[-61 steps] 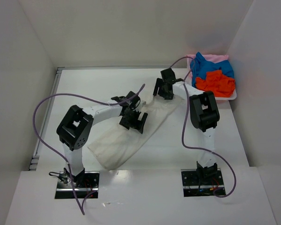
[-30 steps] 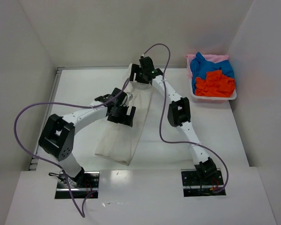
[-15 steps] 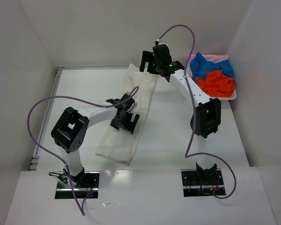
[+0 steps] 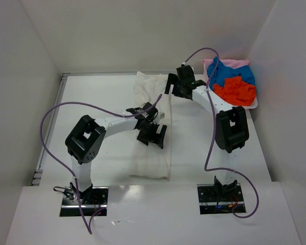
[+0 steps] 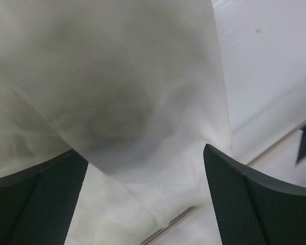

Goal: Fold and stack the t-shirts
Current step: Rotate the tshirt 90 degrees

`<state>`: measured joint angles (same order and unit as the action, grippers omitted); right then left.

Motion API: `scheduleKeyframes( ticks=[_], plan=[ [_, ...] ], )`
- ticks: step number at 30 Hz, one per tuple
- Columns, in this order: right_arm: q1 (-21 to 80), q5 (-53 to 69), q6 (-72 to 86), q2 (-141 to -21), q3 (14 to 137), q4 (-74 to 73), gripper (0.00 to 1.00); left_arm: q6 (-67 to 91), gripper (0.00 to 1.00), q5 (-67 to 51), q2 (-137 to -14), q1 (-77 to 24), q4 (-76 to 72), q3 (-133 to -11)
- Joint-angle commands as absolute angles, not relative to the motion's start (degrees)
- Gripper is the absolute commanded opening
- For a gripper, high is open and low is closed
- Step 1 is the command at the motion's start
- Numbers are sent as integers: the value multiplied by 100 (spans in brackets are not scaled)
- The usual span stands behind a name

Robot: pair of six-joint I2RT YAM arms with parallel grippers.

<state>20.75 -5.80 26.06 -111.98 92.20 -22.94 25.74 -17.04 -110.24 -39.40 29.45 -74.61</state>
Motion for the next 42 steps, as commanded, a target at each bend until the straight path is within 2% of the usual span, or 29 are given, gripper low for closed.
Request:
scheduleKeyframes(
  ticks=[1,6,10,14,18,22,28,34,42],
  plan=[
    [2030,-598,2593,-10890,9158,-1828,99,2927,100,-2601,-11276,-4113,2567,-7462],
    [2030,-422,2646,-10942,9053,-1758,99,2979,100,-2672,-10934,-4113,2514,-7233],
    [2030,-370,2646,-10855,8922,-1758,99,2979,100,-2426,-10189,-3921,2646,-7233],
    [2030,-369,2646,-10460,8483,-1696,99,2700,100,-2101,-9555,-3280,2892,-7566],
    [2030,-369,2646,-10029,7946,-1626,99,2391,100,-2117,-9316,-2149,2682,-7997],
    [2030,-246,2698,-9826,7463,-1626,98,2329,100,-2758,-9876,-1470,1978,-8498],
    [2030,-246,2558,-9686,7382,-1477,96,2549,100,-3242,-10958,-1274,1214,-9149],
    [2030,-53,2505,-10044,7988,-1406,96,2961,97,-2981,-11960,-1222,677,-9694],
    [2030,123,2452,-10239,8367,-1477,96,3497,94,-2356,-12708,-993,-78,-10132]
  ],
)
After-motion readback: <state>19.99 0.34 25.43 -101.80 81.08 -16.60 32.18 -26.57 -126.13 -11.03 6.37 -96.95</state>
